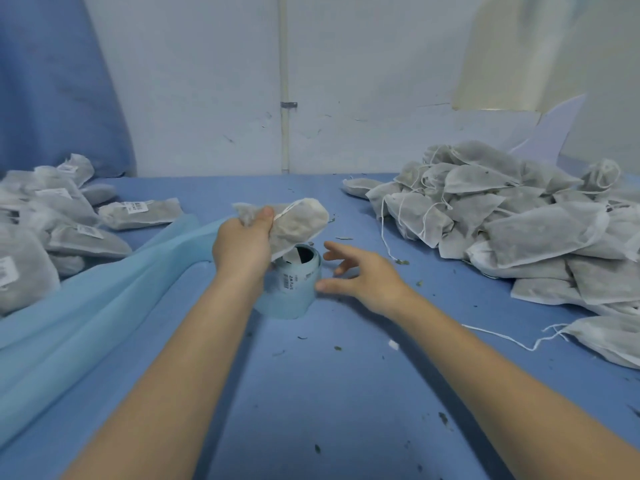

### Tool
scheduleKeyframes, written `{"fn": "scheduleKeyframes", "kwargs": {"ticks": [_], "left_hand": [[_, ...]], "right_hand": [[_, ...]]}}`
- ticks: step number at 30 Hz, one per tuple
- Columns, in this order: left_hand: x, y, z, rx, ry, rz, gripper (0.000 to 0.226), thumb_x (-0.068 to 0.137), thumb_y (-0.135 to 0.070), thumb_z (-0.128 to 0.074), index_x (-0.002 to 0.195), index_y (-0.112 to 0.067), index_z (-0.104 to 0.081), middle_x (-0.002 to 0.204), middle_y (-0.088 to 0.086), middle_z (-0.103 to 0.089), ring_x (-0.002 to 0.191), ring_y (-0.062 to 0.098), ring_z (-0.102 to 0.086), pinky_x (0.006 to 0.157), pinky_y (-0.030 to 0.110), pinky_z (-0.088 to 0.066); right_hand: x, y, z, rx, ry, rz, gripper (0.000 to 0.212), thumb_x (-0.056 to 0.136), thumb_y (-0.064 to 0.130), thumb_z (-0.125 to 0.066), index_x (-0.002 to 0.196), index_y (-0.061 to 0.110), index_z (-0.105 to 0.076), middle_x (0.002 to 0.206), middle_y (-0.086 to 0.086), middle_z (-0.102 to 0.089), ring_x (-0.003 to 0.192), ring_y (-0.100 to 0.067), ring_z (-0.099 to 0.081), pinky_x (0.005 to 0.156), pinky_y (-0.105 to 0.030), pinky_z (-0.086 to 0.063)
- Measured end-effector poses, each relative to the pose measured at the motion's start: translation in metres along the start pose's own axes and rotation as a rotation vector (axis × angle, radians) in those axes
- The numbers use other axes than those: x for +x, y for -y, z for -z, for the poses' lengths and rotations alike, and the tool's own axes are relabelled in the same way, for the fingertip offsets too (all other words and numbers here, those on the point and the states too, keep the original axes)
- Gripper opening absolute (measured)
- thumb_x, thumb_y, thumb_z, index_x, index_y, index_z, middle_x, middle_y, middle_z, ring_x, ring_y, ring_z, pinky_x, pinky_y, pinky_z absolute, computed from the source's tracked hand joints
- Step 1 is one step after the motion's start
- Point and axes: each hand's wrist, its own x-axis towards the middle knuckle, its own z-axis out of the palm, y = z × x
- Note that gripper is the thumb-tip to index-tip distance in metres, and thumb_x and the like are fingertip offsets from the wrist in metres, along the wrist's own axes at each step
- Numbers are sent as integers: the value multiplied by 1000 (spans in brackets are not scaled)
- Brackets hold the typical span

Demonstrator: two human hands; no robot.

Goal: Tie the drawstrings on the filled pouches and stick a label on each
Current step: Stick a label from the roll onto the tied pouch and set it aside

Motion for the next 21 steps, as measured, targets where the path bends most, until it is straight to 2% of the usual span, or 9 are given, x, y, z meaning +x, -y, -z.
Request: {"fn": "scheduleKeyframes", "kwargs": {"ticks": [2, 5, 7, 9, 11, 12, 15, 19, 21], "left_hand": [[2, 0, -2, -5, 28, 8, 34, 93, -34, -55, 110, -5, -61, 108, 14, -66, 99, 33, -63, 85, 51, -53], [6, 2, -5, 31, 42, -14, 35, 93, -34, -55, 110, -4, -61, 109, 16, -65, 100, 34, -62, 87, 50, -52], [8, 4, -7, 79, 49, -37, 36, 93, -34, -54, 110, -3, -62, 109, 17, -65, 102, 35, -62, 90, 49, -50], [9, 5, -8, 98, 40, -58, 37, 93, -33, -53, 111, -2, -62, 110, 18, -65, 104, 35, -61, 92, 48, -49], [9, 7, -9, 148, 7, -113, 38, 94, -34, -52, 107, 0, -60, 107, 15, -65, 103, 32, -59, 90, 39, -47], [7, 7, -10, 197, -22, -163, 37, 94, -35, -50, 103, -1, -59, 101, 11, -63, 98, 31, -58, 82, 31, -44], [-1, 7, -14, 304, -64, -301, 30, 95, -38, -47, 91, -9, -51, 87, 3, -53, 82, 25, -45, 57, 25, -20], [-8, 14, -21, 375, -34, -327, 29, 96, -36, -46, 90, -9, -49, 89, 5, -51, 81, 22, -42, 58, 23, -20], [-8, 17, -23, 390, -35, -322, 28, 96, -36, -46, 91, -8, -48, 89, 5, -50, 81, 22, -41, 58, 24, -20]], "right_hand": [[6, 4, -6, -30, -15, 21, 71, 74, 34, -81, 137, 25, -51, 115, 13, -60, 81, -4, -51, 71, 0, -37], [11, 9, -16, -21, -10, 61, 50, 73, 31, -83, 117, 28, -62, 100, 6, -66, 68, 2, -47, 63, -4, -37], [13, 11, -21, 53, -20, 45, 40, 72, 23, -84, 105, 27, -61, 84, 13, -62, 60, 11, -50, 56, -3, -37], [15, 11, -24, 95, -40, 31, 42, 70, 18, -84, 99, 29, -56, 80, 19, -57, 57, 17, -51, 51, -3, -37], [17, 12, -26, 56, -95, 44, 43, 66, 19, -83, 91, 34, -52, 84, 20, -58, 64, 14, -53, 53, -6, -39], [18, 12, -27, 28, -124, 43, 41, 64, 22, -83, 90, 32, -52, 87, 16, -61, 69, 8, -55, 57, -10, -40], [21, 10, -28, -50, -183, -17, 50, 63, 31, -81, 105, 14, -60, 106, -5, -64, 89, -13, -56, 70, -24, -41], [15, 10, -26, 12, -265, 45, 43, 62, 29, -87, 98, 15, -67, 94, -2, -69, 90, -15, -62, 67, -25, -44], [11, 9, -24, 12, -237, 13, 58, 59, 34, -90, 106, 16, -63, 100, 0, -66, 93, -14, -61, 70, -24, -45]]}}
